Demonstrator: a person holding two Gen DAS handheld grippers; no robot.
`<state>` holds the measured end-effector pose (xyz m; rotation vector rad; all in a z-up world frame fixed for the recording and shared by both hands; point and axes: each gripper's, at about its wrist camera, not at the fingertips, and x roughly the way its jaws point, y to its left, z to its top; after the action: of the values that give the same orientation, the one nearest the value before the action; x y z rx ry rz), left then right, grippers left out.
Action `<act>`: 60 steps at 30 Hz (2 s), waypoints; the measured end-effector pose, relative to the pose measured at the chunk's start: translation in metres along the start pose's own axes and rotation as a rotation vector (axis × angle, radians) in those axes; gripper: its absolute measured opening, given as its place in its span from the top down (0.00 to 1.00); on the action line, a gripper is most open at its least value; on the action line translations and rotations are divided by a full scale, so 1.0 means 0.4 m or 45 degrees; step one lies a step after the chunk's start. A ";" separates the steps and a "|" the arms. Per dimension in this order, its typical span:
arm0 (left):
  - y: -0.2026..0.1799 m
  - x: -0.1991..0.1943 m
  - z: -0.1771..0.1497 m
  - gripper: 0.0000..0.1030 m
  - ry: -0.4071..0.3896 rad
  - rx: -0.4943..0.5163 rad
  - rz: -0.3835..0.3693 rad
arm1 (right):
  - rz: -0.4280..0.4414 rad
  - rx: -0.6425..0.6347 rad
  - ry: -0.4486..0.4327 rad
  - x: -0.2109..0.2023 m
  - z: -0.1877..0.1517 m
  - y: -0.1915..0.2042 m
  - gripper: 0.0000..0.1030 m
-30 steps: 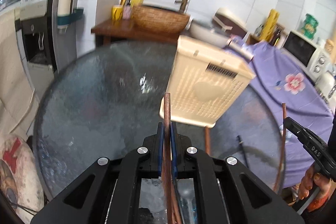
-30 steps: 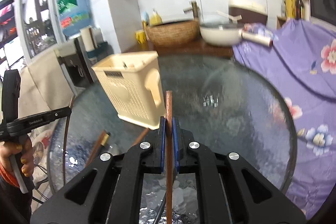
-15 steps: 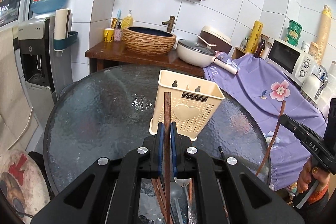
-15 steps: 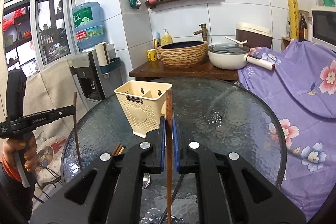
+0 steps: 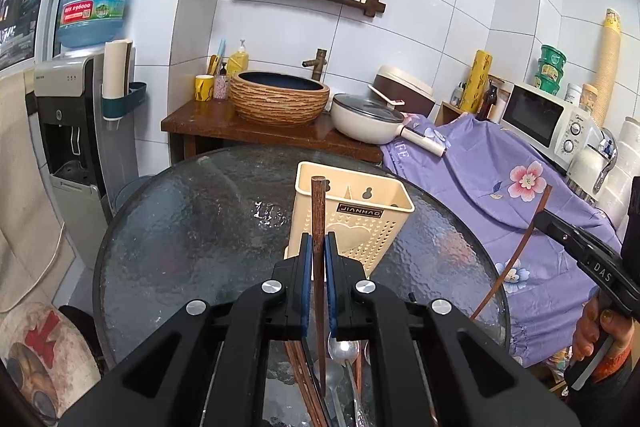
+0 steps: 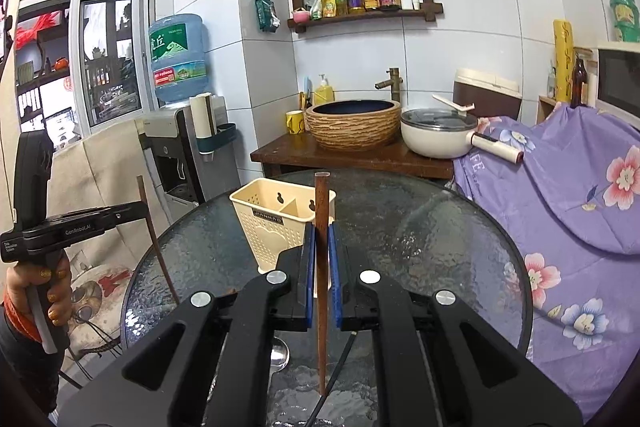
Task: Organize utensils
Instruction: 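Lift both chopsticks and lower them into the cream utensil holder, then open both tools to release the chopsticks inside the holder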
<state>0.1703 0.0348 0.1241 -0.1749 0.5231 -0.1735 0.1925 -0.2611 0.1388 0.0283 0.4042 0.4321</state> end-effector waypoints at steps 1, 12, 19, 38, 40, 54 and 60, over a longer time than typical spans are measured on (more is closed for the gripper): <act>0.000 -0.003 0.002 0.94 -0.004 0.001 -0.004 | 0.003 -0.007 -0.004 -0.001 0.007 0.003 0.93; -0.023 -0.025 0.129 0.94 -0.067 0.001 -0.065 | 0.109 0.003 -0.088 0.003 0.148 0.026 0.93; -0.069 -0.021 0.331 0.94 -0.188 0.005 -0.023 | 0.112 0.026 -0.224 0.033 0.333 0.064 0.93; -0.033 0.245 0.291 0.94 -0.104 -0.089 0.150 | -0.053 0.072 -0.123 0.334 0.240 0.063 0.93; -0.026 0.268 0.267 0.94 -0.073 -0.090 0.154 | -0.051 0.095 -0.087 0.356 0.214 0.052 0.93; -0.006 0.350 0.200 0.94 0.021 -0.093 0.153 | -0.055 0.169 -0.040 0.397 0.172 0.009 0.93; 0.003 0.347 0.195 0.63 0.014 -0.117 0.134 | -0.066 0.192 -0.004 0.408 0.162 -0.012 0.91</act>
<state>0.3285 0.0166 0.1236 -0.2357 0.5500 -0.0482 0.3550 -0.1944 0.1369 0.1647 0.4332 0.3502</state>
